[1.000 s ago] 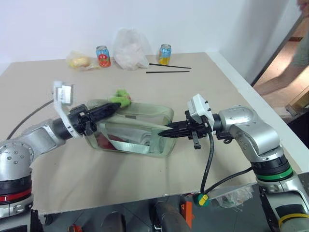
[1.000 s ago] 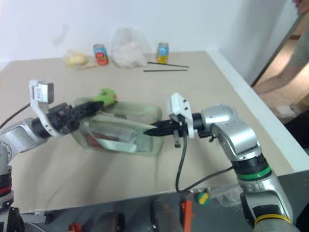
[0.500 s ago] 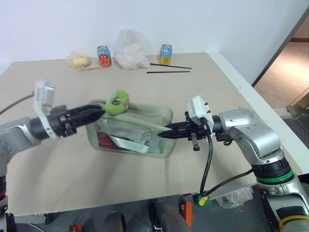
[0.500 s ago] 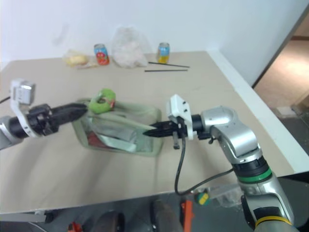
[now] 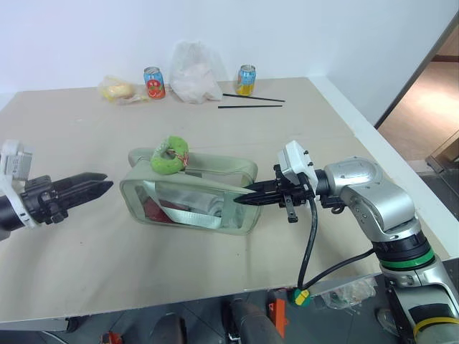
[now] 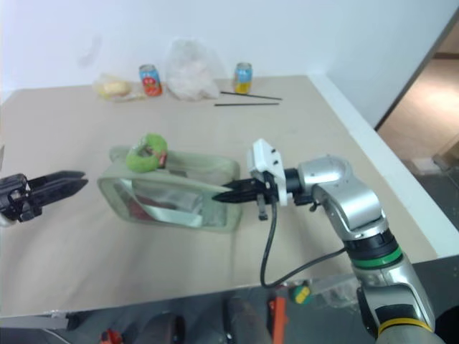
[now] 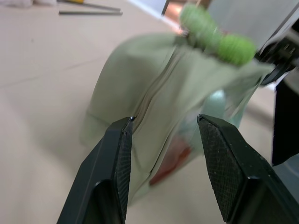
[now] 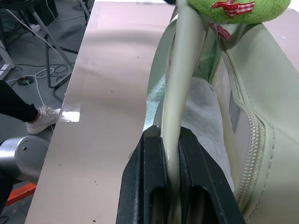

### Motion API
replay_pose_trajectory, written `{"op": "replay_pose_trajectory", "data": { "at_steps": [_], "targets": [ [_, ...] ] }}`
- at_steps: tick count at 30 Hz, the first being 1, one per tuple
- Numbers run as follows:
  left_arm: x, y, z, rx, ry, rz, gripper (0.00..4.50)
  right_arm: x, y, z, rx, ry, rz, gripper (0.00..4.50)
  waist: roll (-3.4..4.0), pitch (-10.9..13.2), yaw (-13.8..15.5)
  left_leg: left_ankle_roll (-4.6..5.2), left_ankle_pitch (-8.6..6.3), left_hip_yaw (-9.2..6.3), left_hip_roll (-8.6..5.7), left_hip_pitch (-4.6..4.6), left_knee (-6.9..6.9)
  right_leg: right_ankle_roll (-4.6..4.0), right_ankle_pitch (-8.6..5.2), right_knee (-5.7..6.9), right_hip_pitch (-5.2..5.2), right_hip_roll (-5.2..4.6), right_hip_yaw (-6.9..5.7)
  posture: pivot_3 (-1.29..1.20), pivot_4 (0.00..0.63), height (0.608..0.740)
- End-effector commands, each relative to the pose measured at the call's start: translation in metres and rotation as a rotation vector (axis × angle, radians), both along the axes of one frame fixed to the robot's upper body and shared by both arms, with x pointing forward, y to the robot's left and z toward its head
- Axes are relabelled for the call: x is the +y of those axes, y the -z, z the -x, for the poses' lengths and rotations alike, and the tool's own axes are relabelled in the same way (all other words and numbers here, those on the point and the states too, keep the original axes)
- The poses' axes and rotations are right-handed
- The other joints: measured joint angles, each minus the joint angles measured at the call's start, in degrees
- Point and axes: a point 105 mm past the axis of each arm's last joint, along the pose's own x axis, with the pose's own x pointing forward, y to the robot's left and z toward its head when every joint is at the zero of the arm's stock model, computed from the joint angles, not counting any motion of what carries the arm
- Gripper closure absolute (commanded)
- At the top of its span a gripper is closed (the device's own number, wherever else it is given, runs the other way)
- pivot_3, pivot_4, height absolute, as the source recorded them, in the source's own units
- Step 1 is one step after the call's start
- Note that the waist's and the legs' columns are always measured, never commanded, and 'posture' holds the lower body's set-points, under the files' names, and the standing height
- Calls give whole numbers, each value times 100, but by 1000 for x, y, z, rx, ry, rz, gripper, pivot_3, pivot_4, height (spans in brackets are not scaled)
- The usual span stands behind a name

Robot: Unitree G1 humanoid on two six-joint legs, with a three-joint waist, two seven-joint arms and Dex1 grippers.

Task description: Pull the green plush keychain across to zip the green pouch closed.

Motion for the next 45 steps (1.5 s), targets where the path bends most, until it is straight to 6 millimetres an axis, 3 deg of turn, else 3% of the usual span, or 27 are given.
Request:
{"op": "replay_pose_trajectory", "data": {
  "at_steps": [1, 10, 11, 16, 19, 24, 27, 30, 34, 38, 45],
  "targets": [
    [-7, -4, -1, -32, 31, -6, 2230, 0, -4, 0, -22, -4, 5, 4500, 0, 0, -1, 0, 0, 2, 0, 0, 0, 6, 3, 0, 0, 0, 2, 0, 150, 740],
    [-24, 17, -9, 18, 90, -16, 2230, -3, -5, 0, -24, 10, 12, 4500, 0, 0, 0, 0, 0, -1, 2, -1, -5, 19, 12, 0, -1, 2, -1, 0, 150, 740],
    [-26, 17, -12, 19, 95, 4, 2762, -4, -5, 0, -24, 12, 13, 4500, 0, 0, 5, 0, 0, -1, 2, -1, -4, 20, 12, 0, -1, 2, -2, 0, 150, 740],
    [-35, 14, -17, 0, 109, 26, 4371, -5, -5, 0, -22, 20, 18, 4500, 0, 0, 0, 0, 0, 1, 1, -2, -4, 22, 13, -1, -1, 2, 2, 0, 150, 740],
    [-39, 18, -19, -7, 102, 4, 4464, -7, -4, -1, -10, 24, 14, 4500, 0, 0, 7, 2, -1, -1, 1, -4, -5, 21, 12, -2, -1, 1, 0, 0, 150, 740],
    [-43, 23, -19, -17, 100, -36, 4500, -21, -22, -11, 6, 95, -70, 2760, 0, 0, 17, 2, -2, 1, -7, -7, 0, 28, 14, -3, -1, -9, 2, 0, 150, 740],
    [-43, 29, -18, -5, 94, -43, 4500, -35, -55, -22, -28, 173, -187, 1619, 1, 1, 24, 2, -2, 3, -12, -12, 7, 36, 16, -3, -1, -14, 5, 0, 150, 740],
    [-43, 32, -15, 1, 101, -35, 4500, -38, -92, -22, -52, 167, -312, 658, 6, 4, 18, 2, -1, 13, -14, -10, 7, 43, 20, -4, -1, -14, 16, 0, 150, 740],
    [-44, 32, -14, 0, 106, -27, 4500, -15, -111, -18, -96, 103, -338, 658, 5, 2, 14, 3, -2, 11, -8, -5, 4, 40, 19, -4, 0, -7, 16, 0, 150, 740],
    [-45, 33, -17, -3, 106, -30, 4500, 37, -93, -19, -200, -18, -193, 658, 8, 2, 11, 3, -1, 7, -5, -4, 0, 38, 18, -3, 0, -4, 13, 0, 150, 740],
    [-48, 33, -14, -12, 116, -18, 4500, 87, -82, -22, -238, -122, -147, 658, 7, 2, 40, 2, -2, 7, -11, -18, 4, 42, 17, -8, -2, -23, 4, 0, 150, 740]
  ]
}}
